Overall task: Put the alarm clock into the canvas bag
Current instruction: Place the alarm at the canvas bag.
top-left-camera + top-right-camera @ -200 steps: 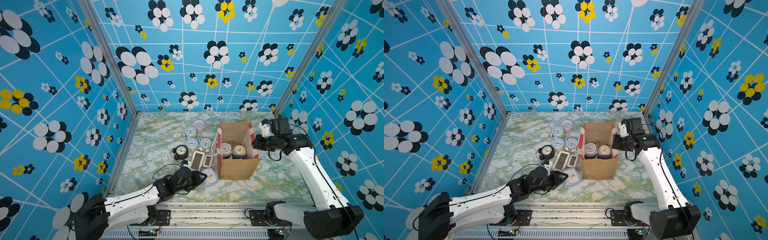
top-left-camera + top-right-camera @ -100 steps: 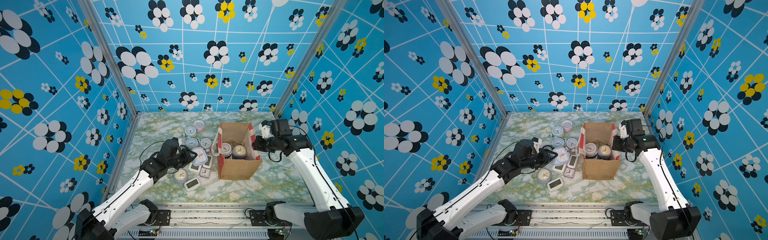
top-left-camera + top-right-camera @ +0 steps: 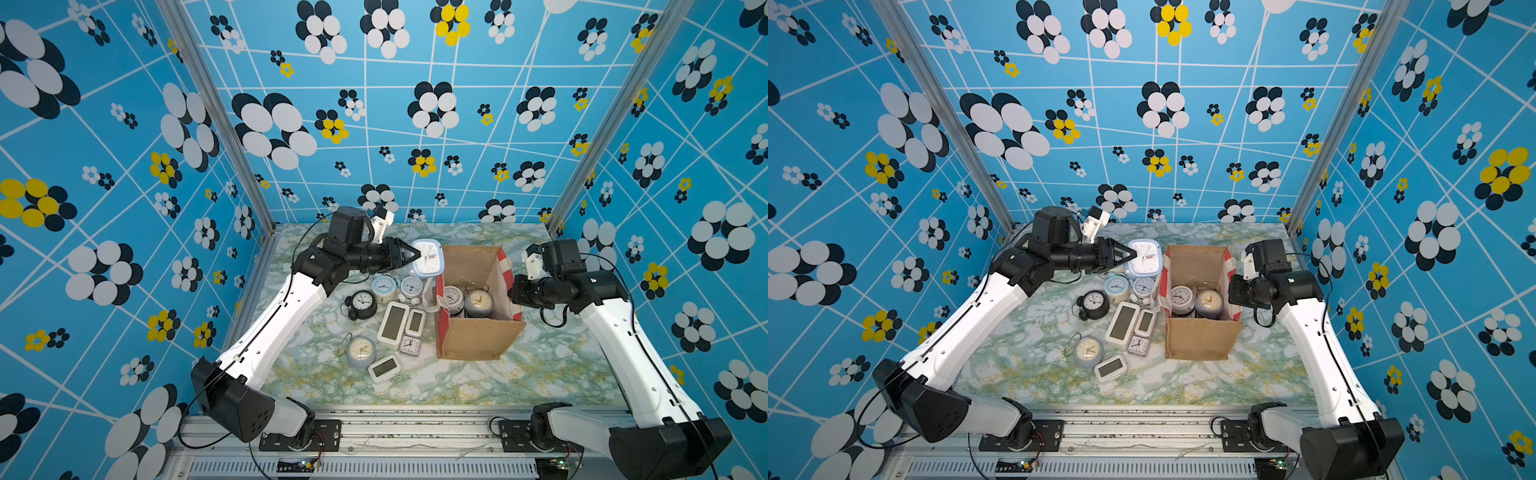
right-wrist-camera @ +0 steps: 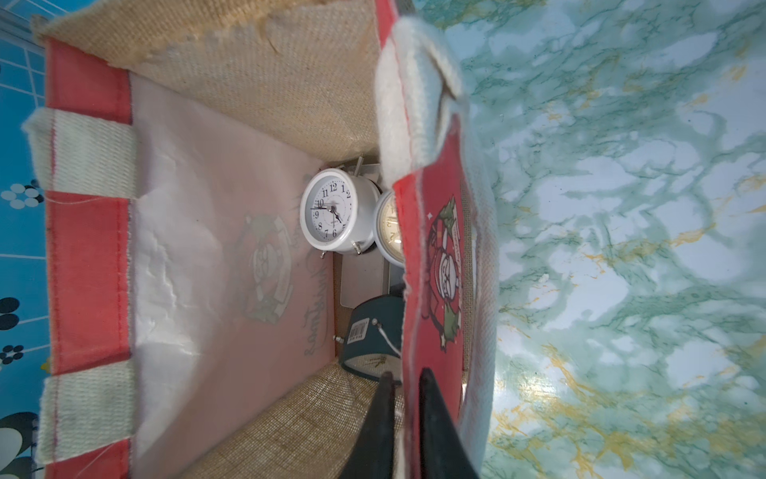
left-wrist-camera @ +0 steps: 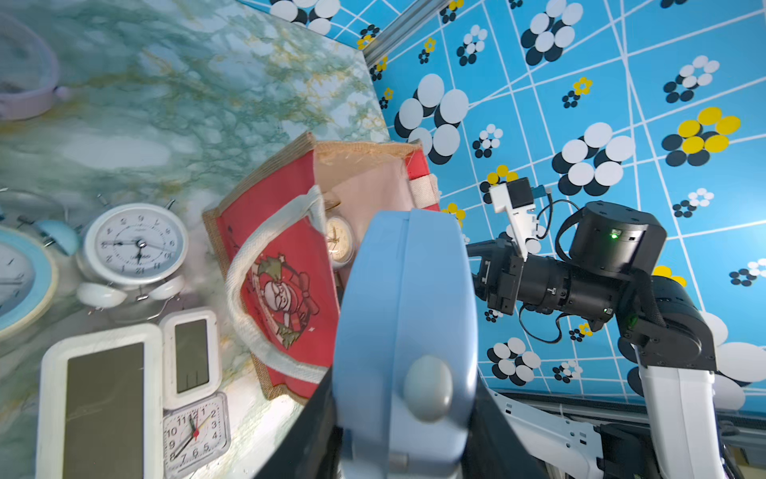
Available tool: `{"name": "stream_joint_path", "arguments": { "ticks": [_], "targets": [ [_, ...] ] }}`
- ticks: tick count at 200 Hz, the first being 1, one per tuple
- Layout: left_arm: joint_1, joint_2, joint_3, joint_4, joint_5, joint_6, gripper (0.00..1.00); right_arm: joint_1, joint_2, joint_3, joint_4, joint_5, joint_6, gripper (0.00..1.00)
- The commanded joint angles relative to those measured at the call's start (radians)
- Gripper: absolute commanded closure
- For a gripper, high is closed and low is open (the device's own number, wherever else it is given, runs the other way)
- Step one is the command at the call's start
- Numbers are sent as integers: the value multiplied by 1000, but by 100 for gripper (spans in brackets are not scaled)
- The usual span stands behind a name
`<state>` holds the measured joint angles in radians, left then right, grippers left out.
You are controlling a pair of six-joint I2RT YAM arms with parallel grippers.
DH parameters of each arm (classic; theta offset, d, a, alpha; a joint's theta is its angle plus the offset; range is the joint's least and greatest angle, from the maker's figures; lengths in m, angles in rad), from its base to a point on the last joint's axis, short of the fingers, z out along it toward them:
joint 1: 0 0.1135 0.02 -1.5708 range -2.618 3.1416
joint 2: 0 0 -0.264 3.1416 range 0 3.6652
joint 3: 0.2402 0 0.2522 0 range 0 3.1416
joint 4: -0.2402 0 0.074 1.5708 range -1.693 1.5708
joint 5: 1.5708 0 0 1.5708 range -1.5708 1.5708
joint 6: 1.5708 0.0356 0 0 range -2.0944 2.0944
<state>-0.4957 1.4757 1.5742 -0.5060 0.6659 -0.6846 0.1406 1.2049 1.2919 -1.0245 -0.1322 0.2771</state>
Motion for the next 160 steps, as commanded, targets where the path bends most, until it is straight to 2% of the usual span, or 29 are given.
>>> {"name": "stream_joint_path", "arguments": {
  "ticks": [1,45,70,99,124,145,160],
  "targets": [
    [-51,88,134,-94,111,134,95,2,-14,30,-96,46,13,83],
    [-141,336,484,-445,154,414,97,2,-2,43,-133,48,9,83],
    [-171,490,712,-674,131,572,97,2,5,55,-146,48,7,87],
    [-196,655,951,-871,94,690,99,2,13,58,-148,46,2,95],
    [-213,726,1015,-928,77,763,100,2,23,59,-148,38,-5,100],
    [-240,755,1014,-938,67,833,100,2,31,61,-147,34,-7,100],
    [-273,777,1014,-950,14,891,100,3,35,62,-147,33,-8,100]
  ]
}}
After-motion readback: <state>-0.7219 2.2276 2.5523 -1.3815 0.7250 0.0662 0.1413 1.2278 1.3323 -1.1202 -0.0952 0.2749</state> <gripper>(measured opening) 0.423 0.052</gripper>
